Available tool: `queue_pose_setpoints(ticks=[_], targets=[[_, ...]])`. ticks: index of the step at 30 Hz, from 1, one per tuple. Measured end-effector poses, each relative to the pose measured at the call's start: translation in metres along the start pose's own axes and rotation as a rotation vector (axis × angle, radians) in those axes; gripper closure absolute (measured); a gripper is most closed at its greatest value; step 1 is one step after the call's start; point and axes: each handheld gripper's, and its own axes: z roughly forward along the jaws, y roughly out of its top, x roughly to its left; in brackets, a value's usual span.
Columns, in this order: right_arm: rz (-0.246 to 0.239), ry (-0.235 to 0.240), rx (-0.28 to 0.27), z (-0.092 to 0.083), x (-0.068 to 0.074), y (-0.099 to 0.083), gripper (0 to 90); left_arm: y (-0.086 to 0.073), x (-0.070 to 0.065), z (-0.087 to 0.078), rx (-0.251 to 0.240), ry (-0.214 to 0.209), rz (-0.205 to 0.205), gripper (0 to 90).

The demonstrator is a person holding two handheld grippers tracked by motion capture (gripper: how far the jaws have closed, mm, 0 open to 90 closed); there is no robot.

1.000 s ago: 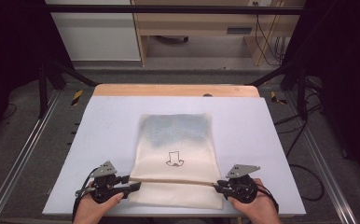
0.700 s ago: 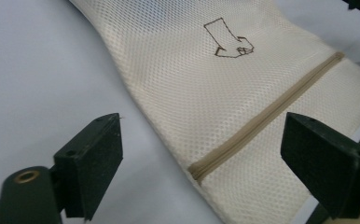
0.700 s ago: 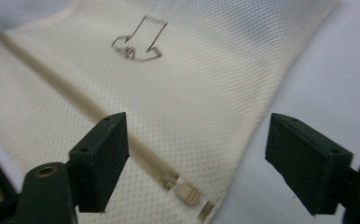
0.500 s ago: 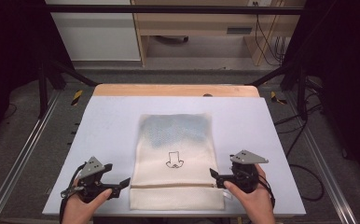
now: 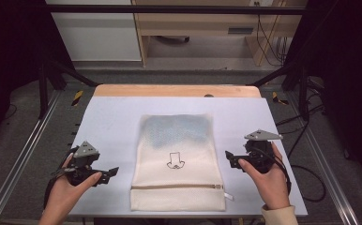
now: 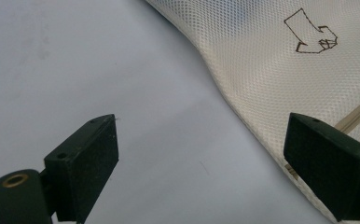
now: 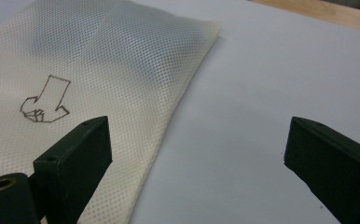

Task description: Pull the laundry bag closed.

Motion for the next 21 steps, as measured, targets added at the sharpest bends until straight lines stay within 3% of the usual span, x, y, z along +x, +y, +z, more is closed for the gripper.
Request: queue_pose_setpoints(ticks=[9,13,21], targets=[[0.033,-0.033,0.037,0.002,-0.020,0.008,8.7,0.008,0.019,-0.002,0.077,0.045,0.019,10.0],[0.046,-0.041,0.051,0.002,-0.029,0.002,8.5,0.002,0.028,-0.002,0.124,0.061,0.023,9.6],[0.071,-0.055,0.098,0.006,-0.042,-0.023,7.5,-0.013,0.045,-0.003,0.156,0.107,0.003,9.0]])
